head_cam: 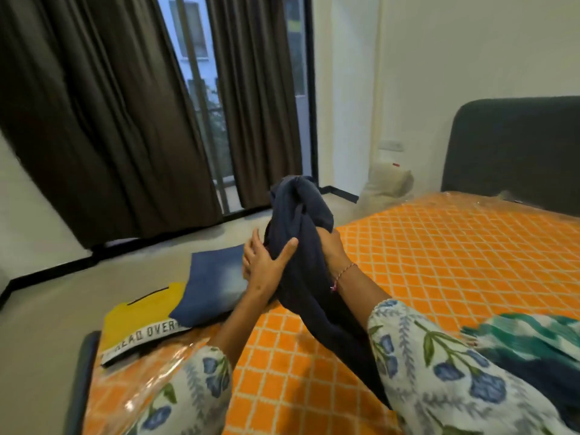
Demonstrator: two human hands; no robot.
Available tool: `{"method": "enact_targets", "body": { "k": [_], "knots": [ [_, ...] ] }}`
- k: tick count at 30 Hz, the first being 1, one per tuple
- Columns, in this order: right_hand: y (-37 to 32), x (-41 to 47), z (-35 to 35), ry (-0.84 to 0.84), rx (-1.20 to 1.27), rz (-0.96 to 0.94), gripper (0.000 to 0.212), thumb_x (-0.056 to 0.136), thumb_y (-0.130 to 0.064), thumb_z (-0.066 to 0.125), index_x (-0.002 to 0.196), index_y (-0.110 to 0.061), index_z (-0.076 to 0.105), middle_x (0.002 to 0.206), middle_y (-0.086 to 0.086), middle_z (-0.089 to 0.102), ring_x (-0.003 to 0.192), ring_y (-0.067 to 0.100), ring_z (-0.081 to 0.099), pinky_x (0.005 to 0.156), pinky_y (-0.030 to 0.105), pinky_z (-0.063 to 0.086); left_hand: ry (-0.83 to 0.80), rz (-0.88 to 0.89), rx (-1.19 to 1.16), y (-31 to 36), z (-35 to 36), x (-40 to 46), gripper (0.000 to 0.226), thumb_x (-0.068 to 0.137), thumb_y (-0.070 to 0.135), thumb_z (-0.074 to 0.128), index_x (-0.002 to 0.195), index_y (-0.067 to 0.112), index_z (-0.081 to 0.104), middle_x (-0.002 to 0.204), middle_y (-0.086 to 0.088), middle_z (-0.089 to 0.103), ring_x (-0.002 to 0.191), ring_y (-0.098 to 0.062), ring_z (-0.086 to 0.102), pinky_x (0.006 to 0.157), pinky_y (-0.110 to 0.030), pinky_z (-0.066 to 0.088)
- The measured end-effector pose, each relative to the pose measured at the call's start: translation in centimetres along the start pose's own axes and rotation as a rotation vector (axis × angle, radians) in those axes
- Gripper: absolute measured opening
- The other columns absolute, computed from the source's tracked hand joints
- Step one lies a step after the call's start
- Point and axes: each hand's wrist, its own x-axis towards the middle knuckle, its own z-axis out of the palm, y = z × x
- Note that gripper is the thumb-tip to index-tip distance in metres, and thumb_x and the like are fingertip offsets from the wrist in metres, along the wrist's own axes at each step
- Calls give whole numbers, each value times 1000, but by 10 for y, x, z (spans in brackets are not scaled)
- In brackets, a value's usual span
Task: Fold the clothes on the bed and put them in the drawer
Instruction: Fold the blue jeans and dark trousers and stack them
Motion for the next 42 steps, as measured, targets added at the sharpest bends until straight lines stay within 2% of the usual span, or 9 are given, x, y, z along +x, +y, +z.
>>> {"method": "enact_targets", "body": {
  "k": [3, 5, 12, 19, 22, 25, 29, 33, 42],
  "knots": [
    [3, -6, 40, -89, 170, 60, 21, 97, -18, 48, 78, -13, 54, 69, 6, 53, 69, 19, 51, 60, 30, 42, 233, -345, -193, -26, -34, 0, 94, 81, 71, 48, 152, 21, 11, 158, -12, 11, 144, -32, 13, 114, -49, 16],
    [5, -20, 69, -110, 114, -11, 19, 98, -25, 45, 92, -15, 59, 81, 7, 61, 81, 23, 57, 68, 34, 45, 77, -538, -648, -46, -62, 3, 88, 73, 82, 46, 141, 27, 37, 144, -7, 44, 127, -34, 44, 105, -50, 36],
    [14, -44, 114, -411, 219, 92, 28, 102, -14, 36, 85, -20, 56, 82, 2, 63, 74, 14, 57, 62, 28, 50, -100, -275, -1145, -23, -149, 5, 50, 93, 46, 47, 123, 7, 60, 116, -16, 65, 95, -29, 65, 86, -41, 50],
    [3, -31, 57, -728, -499, 135, 18, 92, -2, 53, 109, -4, 57, 89, 11, 60, 77, 18, 54, 62, 32, 47, 83, -107, -785, -10, -188, 35, 18, 81, -8, 57, 89, 7, 64, 87, -14, 67, 74, -27, 62, 63, -32, 54],
    [-20, -24, 30, -457, -793, 44, 30, 91, 1, 52, 119, -9, 57, 103, 11, 64, 90, 18, 57, 77, 36, 45, -77, 69, -507, 18, -195, 31, 25, 83, -12, 54, 87, 11, 62, 83, -7, 65, 75, -20, 61, 64, -29, 53],
    [-41, -21, 32, -210, -548, -242, 35, 94, -3, 47, 128, -8, 54, 107, 12, 60, 90, 18, 53, 73, 33, 43, -273, 178, -100, 43, -193, 33, 23, 84, -12, 52, 87, 10, 60, 82, -6, 62, 75, -15, 59, 64, -20, 52],
    [-71, -36, 52, -597, -565, -516, 67, 90, -14, 62, 148, -24, 28, 138, -9, 32, 128, 7, 29, 103, 27, 31, -505, 372, 432, 70, -175, 38, 34, 83, -6, 56, 113, 8, 56, 105, -9, 60, 94, -19, 57, 84, -33, 49],
    [-72, -29, 69, -763, -972, -616, 95, 70, -29, 82, 146, -30, 25, 147, 1, 37, 137, 22, 32, 113, 44, 30, -369, 569, 965, 82, -161, 35, 49, 87, 6, 56, 134, 19, 47, 112, -4, 58, 101, -22, 53, 83, -37, 46],
    [-57, -22, 60, -526, -1247, -480, 34, 79, -24, 75, 110, -10, 67, 107, 11, 67, 100, 28, 63, 81, 32, 49, -255, 636, 1030, 98, -182, 20, 26, 87, 4, 52, 101, 22, 64, 99, -2, 66, 95, -23, 60, 77, -43, 51]
  ]
}}
